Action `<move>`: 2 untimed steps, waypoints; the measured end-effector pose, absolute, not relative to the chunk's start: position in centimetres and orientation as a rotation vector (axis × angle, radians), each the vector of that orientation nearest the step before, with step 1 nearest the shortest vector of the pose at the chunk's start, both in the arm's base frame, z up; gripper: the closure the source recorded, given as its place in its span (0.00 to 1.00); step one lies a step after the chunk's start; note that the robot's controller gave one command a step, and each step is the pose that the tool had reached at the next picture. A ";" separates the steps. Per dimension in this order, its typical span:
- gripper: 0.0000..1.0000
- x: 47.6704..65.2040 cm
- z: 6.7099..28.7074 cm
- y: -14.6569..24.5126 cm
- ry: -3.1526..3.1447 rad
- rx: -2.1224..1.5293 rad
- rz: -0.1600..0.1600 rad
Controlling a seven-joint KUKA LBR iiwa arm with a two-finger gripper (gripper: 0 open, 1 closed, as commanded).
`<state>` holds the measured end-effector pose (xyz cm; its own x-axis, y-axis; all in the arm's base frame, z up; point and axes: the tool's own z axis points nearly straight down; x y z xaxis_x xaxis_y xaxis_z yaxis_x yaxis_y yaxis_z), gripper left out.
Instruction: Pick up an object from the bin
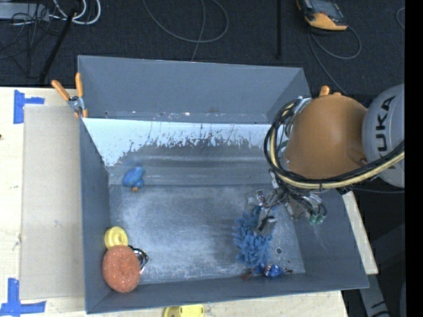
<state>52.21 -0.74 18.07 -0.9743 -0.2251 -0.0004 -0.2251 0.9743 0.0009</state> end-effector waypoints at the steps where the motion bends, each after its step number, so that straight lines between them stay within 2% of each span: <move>1: 1.00 52.2 18.1 -0.8 3.121 -0.354 0.002; 2: 1.00 47.5 30.1 -2.4 3.121 -0.350 0.001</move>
Offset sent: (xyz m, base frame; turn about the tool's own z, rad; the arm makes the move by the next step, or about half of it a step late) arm -0.0483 -0.0164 0.1206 -0.0001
